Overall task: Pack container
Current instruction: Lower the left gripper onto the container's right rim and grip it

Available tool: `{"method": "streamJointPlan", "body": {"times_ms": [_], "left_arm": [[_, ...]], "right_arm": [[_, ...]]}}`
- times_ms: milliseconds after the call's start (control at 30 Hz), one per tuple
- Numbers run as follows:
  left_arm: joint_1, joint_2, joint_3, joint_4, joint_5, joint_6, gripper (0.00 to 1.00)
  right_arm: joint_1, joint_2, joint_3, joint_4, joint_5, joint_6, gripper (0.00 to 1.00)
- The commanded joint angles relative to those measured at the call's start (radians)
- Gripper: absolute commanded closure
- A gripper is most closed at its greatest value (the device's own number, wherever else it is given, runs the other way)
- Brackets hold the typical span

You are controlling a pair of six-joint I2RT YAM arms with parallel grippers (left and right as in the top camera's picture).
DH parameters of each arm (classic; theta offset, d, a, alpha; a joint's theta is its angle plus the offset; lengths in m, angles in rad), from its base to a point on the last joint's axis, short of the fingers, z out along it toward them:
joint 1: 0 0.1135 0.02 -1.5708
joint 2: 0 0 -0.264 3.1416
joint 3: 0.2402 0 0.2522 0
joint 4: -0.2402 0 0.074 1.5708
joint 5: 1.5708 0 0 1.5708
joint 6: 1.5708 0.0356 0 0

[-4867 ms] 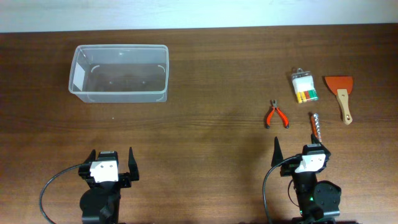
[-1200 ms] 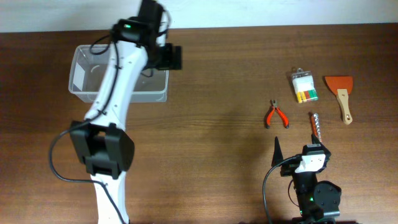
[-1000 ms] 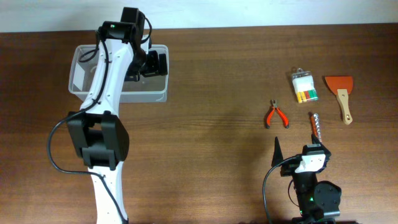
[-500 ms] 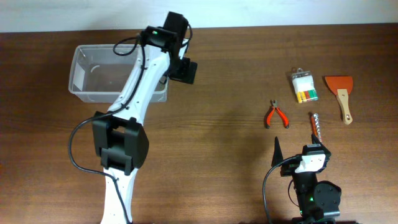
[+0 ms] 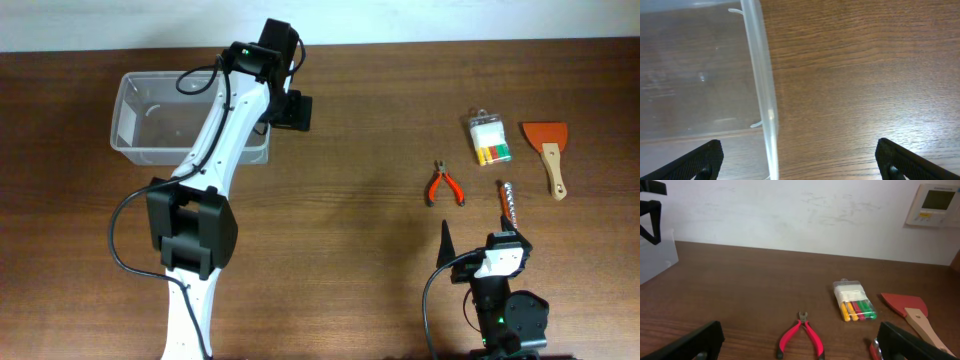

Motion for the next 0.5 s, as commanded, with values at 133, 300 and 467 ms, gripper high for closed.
{"method": "streamJointPlan", "body": {"times_ms": [133,300,467], "left_arm": [[0.010,0.024,0.011,0.016,0.043,-0.108,0.01],[0.010,0.024,0.011,0.023,0.076,-0.157,0.01],[0.010,0.024,0.011,0.050,0.071,-0.156,0.01]], "right_arm": [[-0.008,-0.006,-0.005,-0.007,0.012,0.005,0.01],[-0.008,-0.006,-0.005,-0.007,0.012,0.005,0.01],[-0.008,-0.006,-0.005,-0.006,0.012,0.005,0.01]]}}
